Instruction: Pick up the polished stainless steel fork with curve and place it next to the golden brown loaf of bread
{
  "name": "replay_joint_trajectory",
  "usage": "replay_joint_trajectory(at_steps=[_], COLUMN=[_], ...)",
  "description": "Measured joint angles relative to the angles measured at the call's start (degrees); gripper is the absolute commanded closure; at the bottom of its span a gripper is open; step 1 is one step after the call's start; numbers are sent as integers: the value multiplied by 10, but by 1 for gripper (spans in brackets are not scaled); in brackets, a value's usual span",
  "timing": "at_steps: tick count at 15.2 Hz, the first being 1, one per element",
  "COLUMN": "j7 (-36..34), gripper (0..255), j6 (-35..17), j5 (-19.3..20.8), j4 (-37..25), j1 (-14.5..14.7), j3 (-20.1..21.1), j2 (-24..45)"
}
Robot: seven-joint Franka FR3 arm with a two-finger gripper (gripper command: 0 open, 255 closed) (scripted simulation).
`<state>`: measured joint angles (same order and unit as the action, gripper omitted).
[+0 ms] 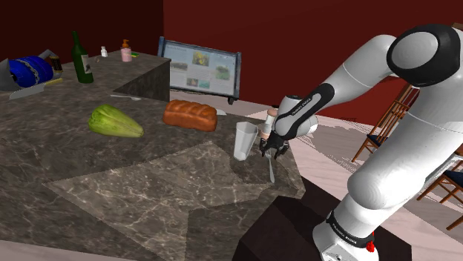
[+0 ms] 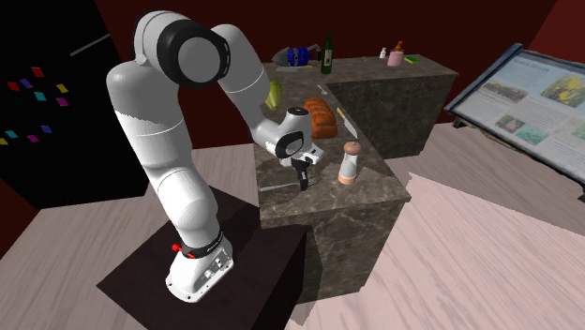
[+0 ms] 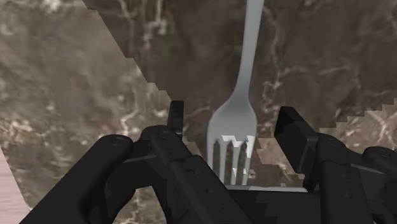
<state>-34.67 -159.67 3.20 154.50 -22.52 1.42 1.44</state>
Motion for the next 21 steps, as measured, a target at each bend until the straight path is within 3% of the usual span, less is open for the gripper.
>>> replay_joint_trajectory(at_steps=[8, 21], j7=[1, 13], gripper=[255, 255], j6=[4, 120], j5=[-1, -17], j4=[1, -11], j1=[-1, 5], j3=[-1, 1], j2=[-4, -110])
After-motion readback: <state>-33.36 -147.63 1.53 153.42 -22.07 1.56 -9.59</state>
